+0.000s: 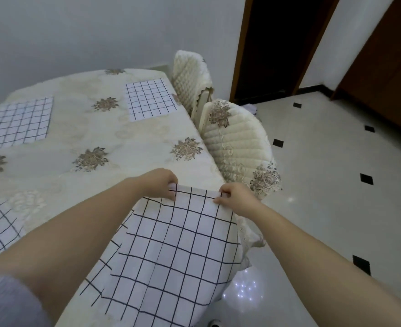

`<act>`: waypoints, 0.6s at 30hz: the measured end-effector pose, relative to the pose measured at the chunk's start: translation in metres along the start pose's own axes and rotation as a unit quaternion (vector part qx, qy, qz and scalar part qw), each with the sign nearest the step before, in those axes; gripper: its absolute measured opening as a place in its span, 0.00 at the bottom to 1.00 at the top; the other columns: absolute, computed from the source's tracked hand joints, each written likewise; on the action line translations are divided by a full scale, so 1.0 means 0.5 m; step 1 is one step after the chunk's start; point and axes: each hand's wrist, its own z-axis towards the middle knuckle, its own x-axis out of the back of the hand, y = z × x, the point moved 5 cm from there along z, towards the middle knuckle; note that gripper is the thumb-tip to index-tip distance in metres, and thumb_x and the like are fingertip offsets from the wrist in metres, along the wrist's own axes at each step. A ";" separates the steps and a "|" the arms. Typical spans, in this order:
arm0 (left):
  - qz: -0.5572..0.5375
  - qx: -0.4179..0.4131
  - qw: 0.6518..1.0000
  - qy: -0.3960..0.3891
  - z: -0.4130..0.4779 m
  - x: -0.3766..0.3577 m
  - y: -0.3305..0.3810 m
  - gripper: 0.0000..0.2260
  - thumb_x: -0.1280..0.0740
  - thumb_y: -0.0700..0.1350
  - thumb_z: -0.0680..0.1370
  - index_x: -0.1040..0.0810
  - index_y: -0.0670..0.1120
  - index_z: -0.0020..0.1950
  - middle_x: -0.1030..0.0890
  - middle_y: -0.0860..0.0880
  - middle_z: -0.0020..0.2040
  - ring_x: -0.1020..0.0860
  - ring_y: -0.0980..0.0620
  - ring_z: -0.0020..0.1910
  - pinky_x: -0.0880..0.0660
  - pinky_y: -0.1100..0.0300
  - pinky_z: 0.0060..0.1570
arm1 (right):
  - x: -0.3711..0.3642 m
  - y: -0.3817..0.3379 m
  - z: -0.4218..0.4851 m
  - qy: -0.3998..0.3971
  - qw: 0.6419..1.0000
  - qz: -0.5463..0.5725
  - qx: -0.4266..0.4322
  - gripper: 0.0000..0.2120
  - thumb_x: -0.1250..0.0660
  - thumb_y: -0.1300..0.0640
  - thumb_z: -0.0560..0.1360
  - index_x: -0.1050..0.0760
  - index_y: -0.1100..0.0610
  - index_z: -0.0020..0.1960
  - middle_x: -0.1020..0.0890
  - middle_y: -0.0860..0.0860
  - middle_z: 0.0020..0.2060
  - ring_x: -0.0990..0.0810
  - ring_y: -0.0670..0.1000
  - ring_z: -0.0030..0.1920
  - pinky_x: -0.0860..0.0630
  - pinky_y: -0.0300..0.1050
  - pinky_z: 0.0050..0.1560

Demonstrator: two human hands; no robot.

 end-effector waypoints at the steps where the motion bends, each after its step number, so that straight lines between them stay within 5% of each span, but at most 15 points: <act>1: -0.010 0.007 1.000 0.009 -0.014 0.013 -0.010 0.17 0.27 0.49 0.72 0.33 0.46 0.33 0.32 0.50 0.30 0.33 0.49 0.35 0.39 0.57 0.32 | 0.008 -0.014 0.003 -0.003 1.000 -0.004 0.013 0.15 0.28 0.52 0.72 0.30 0.57 0.34 0.33 0.49 0.29 0.35 0.48 0.30 0.39 0.43 0.32; 11: -0.123 0.091 0.980 0.130 -0.164 0.146 -0.091 0.15 0.27 0.47 0.72 0.31 0.48 0.32 0.33 0.52 0.29 0.34 0.51 0.32 0.39 0.58 0.32 | 0.081 -0.190 0.037 0.007 0.991 -0.057 0.122 0.16 0.31 0.55 0.75 0.34 0.58 0.33 0.32 0.50 0.29 0.35 0.49 0.32 0.39 0.44 0.34; 18: -0.122 0.124 0.957 0.230 -0.238 0.273 -0.120 0.07 0.27 0.46 0.73 0.23 0.45 0.41 0.30 0.51 0.32 0.33 0.55 0.32 0.37 0.61 0.32 | 0.175 -0.318 0.058 0.067 0.976 -0.088 0.189 0.11 0.30 0.56 0.74 0.28 0.54 0.34 0.27 0.46 0.32 0.29 0.46 0.35 0.37 0.36 0.32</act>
